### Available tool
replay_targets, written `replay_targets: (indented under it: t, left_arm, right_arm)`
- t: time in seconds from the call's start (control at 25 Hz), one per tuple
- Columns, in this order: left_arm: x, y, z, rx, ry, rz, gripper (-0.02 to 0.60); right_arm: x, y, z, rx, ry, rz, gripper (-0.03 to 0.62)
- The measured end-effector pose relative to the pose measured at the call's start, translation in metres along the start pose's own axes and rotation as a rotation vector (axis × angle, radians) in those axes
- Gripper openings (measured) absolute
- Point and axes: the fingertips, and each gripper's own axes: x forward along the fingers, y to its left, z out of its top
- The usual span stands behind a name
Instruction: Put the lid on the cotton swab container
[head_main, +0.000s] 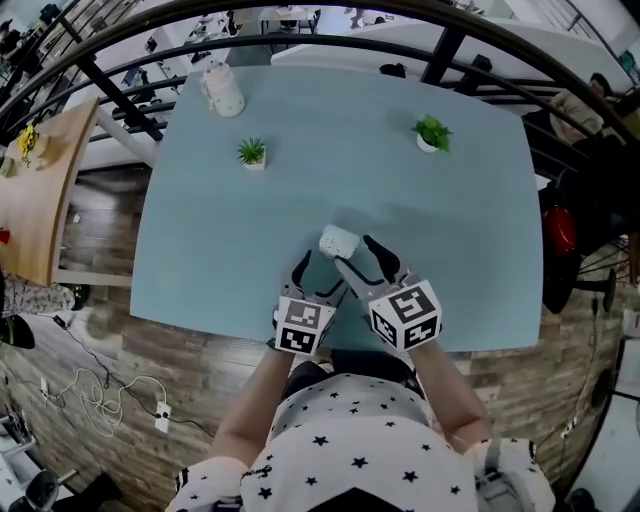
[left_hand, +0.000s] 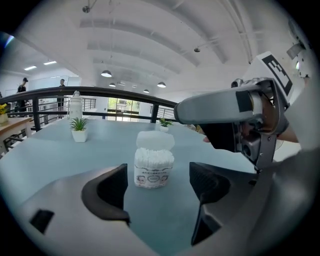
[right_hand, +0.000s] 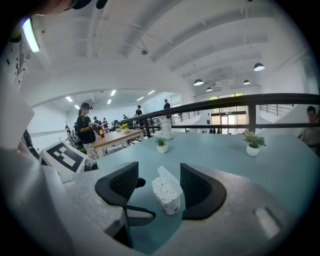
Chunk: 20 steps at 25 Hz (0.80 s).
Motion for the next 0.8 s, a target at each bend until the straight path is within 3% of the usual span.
replay_targets:
  t: [0.44,0.8]
  left_arm:
    - [0.037,0.008,-0.002,0.011,0.040,-0.005,0.365]
    - [0.051,0.012,-0.002,0.035,0.027,-0.004,0.362]
  right_arm:
    - [0.027,-0.004,-0.004,-0.004,0.045,0.058,0.245]
    - [0.040,-0.005,-0.011,0.003,0.077,0.094,0.244]
